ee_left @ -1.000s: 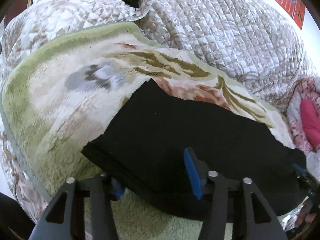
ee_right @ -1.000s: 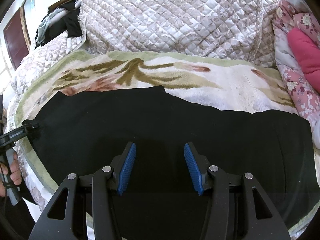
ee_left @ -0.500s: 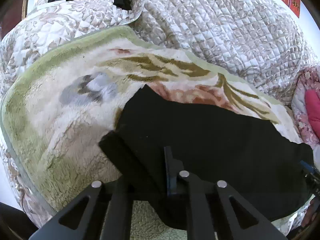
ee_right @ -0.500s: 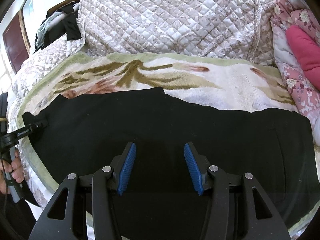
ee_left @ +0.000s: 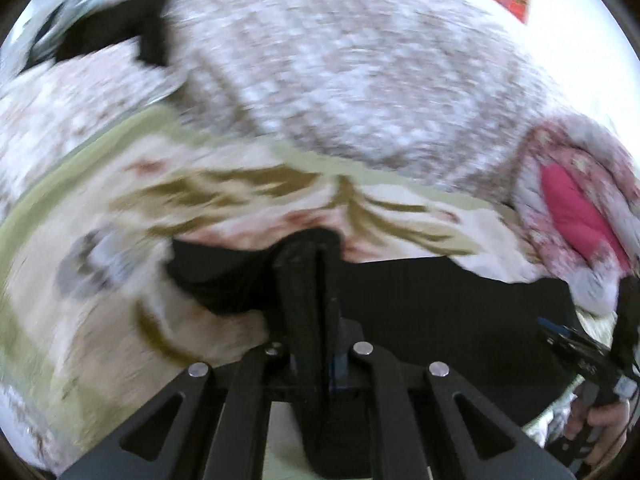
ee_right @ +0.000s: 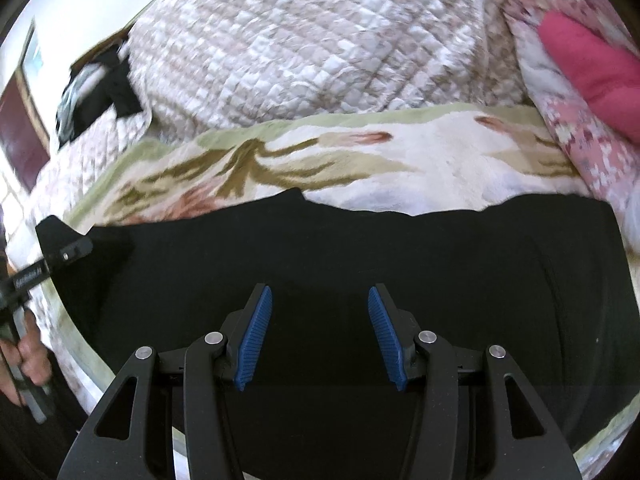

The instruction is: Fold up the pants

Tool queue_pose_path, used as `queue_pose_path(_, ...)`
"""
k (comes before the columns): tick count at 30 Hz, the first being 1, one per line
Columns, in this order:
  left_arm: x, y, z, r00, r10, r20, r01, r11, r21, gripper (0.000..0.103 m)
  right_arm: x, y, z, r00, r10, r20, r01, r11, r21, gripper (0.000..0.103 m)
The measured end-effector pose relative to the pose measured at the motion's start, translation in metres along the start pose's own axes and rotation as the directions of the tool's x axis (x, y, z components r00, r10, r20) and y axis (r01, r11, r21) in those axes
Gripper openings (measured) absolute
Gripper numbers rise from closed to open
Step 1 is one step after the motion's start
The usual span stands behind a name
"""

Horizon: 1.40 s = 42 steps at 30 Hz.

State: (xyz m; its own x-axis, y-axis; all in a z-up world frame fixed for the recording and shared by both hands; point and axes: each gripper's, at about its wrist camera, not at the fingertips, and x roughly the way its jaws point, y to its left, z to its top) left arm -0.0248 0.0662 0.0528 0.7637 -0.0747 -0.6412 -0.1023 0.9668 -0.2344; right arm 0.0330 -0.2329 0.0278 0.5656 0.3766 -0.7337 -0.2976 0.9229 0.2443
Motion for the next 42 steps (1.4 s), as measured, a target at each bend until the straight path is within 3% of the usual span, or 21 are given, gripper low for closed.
queue_pose_path(5,0.010,-0.065,0.007,0.990,-0.139,-0.031,0.142,0.976,0.167,0.006,-0.006,-0.023,0.003,1.000,-0.005,0.012,0.004,0.993,0.120,0.051)
queue_pose_path(7,0.020,-0.090,0.001,0.972,-0.218,-0.091,0.233,0.948,0.217,0.007,-0.008,-0.029,0.004,1.000,-0.011,0.016,0.008,0.989,0.145,0.051)
queue_pose_path(9,0.031,-0.112,-0.012,0.956,-0.250,-0.150,0.282,0.924,0.258,0.007,-0.010,-0.032,0.004,1.000,-0.021,0.020,0.017,0.988,0.155,0.051)
queue_pose_path(14,0.054,-0.141,-0.049,0.923,-0.274,-0.271,0.351,0.889,0.294,0.007,-0.011,-0.033,0.005,0.999,-0.020,0.025,0.015,0.988,0.156,0.051)
queue_pose_path(17,0.052,-0.144,-0.057,0.927,-0.268,-0.262,0.344,0.887,0.307,0.007,-0.013,-0.033,0.004,0.999,-0.017,0.031,0.012,0.987,0.159,0.051)
queue_pose_path(21,0.049,-0.142,-0.052,0.915,-0.303,-0.267,0.374,0.886,0.275,0.007,-0.014,-0.035,0.006,0.999,0.000,0.039,-0.007,0.985,0.173,0.051)
queue_pose_path(23,0.051,-0.140,-0.054,0.898,-0.329,-0.291,0.403,0.881,0.247,0.011,-0.014,-0.037,0.006,0.999,0.020,0.042,-0.027,0.982,0.188,0.051)
queue_pose_path(25,0.046,-0.135,-0.054,0.862,-0.385,-0.331,0.463,0.864,0.200,0.016,-0.017,-0.038,0.006,0.997,0.054,0.055,-0.064,0.976,0.206,0.051)
queue_pose_path(27,0.036,-0.131,-0.053,0.831,-0.440,-0.342,0.515,0.840,0.172,0.030,-0.019,-0.035,0.007,0.990,0.128,0.065,-0.139,0.970,0.201,0.051)
queue_pose_path(28,0.028,-0.127,-0.050,0.824,-0.457,-0.336,0.529,0.832,0.168,0.039,-0.017,-0.033,0.007,0.987,0.150,0.059,-0.159,0.967,0.199,0.051)
queue_pose_path(30,0.015,-0.117,-0.040,0.849,-0.447,-0.283,0.505,0.844,0.180,0.043,-0.008,-0.026,0.005,0.977,0.211,0.016,-0.210,0.958,0.193,0.051)
queue_pose_path(31,0.010,-0.107,-0.033,0.872,-0.424,-0.245,0.471,0.862,0.186,0.045,-0.003,-0.023,0.004,0.974,0.228,-0.002,-0.223,0.956,0.189,0.051)
queue_pose_path(34,0.009,-0.081,-0.019,0.944,-0.284,-0.165,0.315,0.926,0.208,0.047,0.016,-0.009,-0.002,0.959,0.267,-0.092,-0.249,0.954,0.169,0.051)
queue_pose_path(35,0.012,-0.072,-0.017,0.957,-0.248,-0.154,0.276,0.939,0.206,0.047,0.025,-0.006,-0.006,0.956,0.263,-0.132,-0.239,0.955,0.175,0.051)
queue_pose_path(37,0.020,-0.053,-0.017,0.969,-0.193,-0.157,0.219,0.961,0.167,0.047,0.031,-0.005,-0.007,0.957,0.257,-0.135,-0.232,0.956,0.179,0.050)
queue_pose_path(42,0.034,-0.030,-0.027,0.971,-0.165,-0.174,0.182,0.979,0.089,0.047,0.049,-0.002,0.000,0.962,0.244,-0.122,-0.218,0.956,0.195,0.048)
